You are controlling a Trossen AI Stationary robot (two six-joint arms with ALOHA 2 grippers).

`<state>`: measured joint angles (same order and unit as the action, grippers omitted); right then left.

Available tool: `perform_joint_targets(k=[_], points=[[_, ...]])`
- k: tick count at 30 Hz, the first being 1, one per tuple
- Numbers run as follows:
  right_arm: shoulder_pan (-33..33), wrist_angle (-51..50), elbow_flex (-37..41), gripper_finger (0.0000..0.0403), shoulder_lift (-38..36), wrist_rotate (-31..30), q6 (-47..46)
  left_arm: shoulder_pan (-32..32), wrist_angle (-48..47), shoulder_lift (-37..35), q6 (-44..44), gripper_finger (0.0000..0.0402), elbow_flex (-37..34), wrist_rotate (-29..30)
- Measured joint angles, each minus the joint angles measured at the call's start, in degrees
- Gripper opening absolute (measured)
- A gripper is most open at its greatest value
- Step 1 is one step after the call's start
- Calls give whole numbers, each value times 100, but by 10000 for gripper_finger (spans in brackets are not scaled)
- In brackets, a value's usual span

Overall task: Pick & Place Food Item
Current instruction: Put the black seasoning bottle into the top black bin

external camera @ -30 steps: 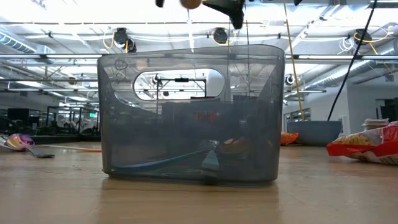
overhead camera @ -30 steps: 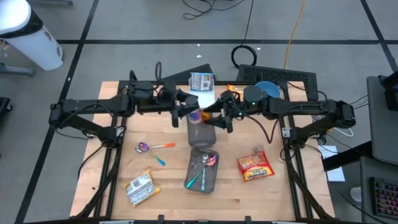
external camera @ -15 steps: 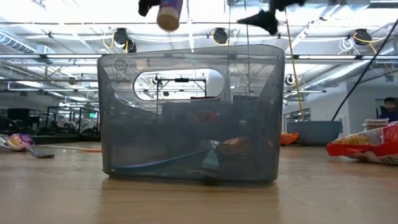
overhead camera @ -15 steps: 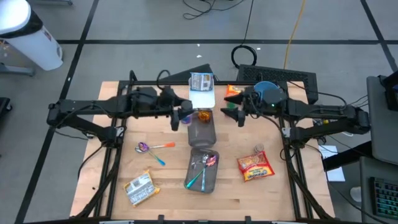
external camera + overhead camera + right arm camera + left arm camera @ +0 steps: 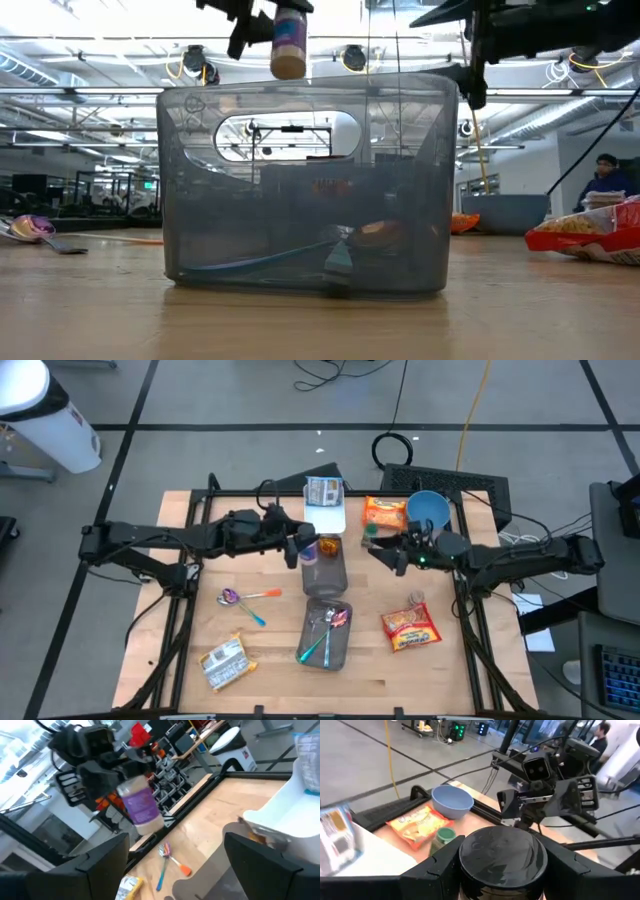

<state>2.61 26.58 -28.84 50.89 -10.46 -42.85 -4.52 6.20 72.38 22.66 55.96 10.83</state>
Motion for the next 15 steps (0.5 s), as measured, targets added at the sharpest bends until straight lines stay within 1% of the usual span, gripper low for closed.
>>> perform_joint_targets(k=[3,8,12,15], points=[[-170,25,30,318,10,-26,69,43,409,-1,207,208,-284,40],[-322,26,31,318,89,-39,1,150,899,2,465,208,-848,457],[-348,11,31,318,101,-44,3,278,1460,-1,765,208,-1284,880],[-332,-16,31,318,102,-43,152,406,1782,0,874,208,-1515,1356]])
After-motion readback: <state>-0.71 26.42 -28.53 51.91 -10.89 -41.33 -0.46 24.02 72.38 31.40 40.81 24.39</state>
